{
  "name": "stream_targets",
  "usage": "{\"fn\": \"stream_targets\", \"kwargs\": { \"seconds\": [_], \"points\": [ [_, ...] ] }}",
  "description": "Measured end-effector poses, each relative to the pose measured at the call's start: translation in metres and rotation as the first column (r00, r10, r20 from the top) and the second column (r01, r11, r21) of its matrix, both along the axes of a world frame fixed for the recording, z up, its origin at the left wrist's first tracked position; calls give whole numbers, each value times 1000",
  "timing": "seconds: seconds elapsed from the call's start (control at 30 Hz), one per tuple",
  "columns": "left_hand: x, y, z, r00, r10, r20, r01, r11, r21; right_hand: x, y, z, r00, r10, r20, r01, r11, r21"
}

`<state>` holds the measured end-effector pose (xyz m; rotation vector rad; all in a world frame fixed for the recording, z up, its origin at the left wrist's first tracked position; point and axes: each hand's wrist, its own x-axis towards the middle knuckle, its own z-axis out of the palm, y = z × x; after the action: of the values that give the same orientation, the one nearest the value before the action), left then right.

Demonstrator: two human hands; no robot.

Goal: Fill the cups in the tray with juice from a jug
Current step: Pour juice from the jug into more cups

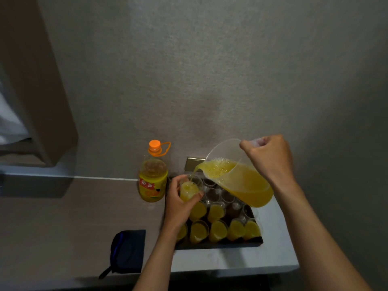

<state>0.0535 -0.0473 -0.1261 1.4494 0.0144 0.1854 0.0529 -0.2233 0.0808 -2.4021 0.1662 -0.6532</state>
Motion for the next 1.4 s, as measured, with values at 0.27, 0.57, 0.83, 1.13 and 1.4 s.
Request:
{"fn": "stream_targets", "kwargs": {
  "seconds": [0.27,0.57,0.83,1.13,1.4],
  "points": [
    [2,-2,0,1000,-5,-3,5,1000,-5,1,-5,1,1000,2,2,-2,1000,2],
    [2,-4,1,1000,5,-14,-5,1000,15,3,-9,-1,1000,6,-6,-6,1000,-4],
    [3,-4,1,1000,3,-2,-3,1000,13,3,-7,-1,1000,3,-9,-3,1000,-17],
    [3,-2,3,1000,-7,2,7,1000,-8,6,-5,0,1000,21,-8,-21,1000,-18],
    [3,1,3,1000,-19,-2,19,1000,-13,7,-2,2,1000,22,-10,-22,1000,-12]
  ]
}}
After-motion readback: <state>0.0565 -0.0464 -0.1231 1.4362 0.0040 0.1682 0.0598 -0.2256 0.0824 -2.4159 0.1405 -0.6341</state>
